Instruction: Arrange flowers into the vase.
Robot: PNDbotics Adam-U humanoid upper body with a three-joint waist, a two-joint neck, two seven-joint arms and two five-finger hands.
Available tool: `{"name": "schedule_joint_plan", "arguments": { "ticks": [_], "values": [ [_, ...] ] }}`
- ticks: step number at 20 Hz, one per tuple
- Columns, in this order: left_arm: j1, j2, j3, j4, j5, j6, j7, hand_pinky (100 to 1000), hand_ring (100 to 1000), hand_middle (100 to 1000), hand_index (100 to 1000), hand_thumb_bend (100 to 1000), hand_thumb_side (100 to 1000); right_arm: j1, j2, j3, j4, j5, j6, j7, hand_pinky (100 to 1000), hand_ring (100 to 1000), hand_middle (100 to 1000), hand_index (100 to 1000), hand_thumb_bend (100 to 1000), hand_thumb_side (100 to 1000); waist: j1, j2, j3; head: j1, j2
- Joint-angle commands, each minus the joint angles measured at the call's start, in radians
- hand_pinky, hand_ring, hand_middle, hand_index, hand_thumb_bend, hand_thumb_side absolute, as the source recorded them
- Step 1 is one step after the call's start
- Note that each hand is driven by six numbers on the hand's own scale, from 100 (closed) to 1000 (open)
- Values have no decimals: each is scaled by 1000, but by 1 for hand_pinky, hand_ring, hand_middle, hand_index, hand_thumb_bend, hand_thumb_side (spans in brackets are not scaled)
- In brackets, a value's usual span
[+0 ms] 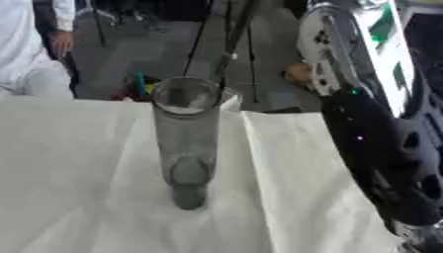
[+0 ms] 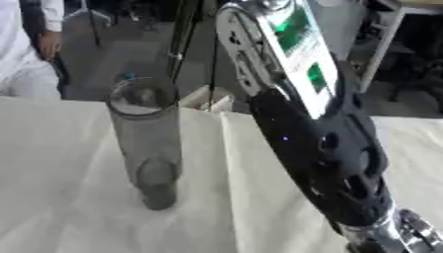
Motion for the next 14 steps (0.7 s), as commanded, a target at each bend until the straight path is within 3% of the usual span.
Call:
{"name": "schedule_joint_plan", "arguments": {
  "ticks": [1, 14],
  "values": [
    [-17, 19, 4, -16, 4, 0, 0, 755, 840, 851, 936, 100, 967, -11, -20, -9, -21, -30, 70, -91, 100, 100, 100, 100, 100, 416, -12, -28, 5, -4, 5],
    [-38, 11, 2, -16, 6, -1, -2, 754, 839, 850, 936, 100, 967, -9, -7, -3, -15, -31, 51, -111, 100, 100, 100, 100, 100, 415, -25, -5, 26, -14, -3]
  ]
}}
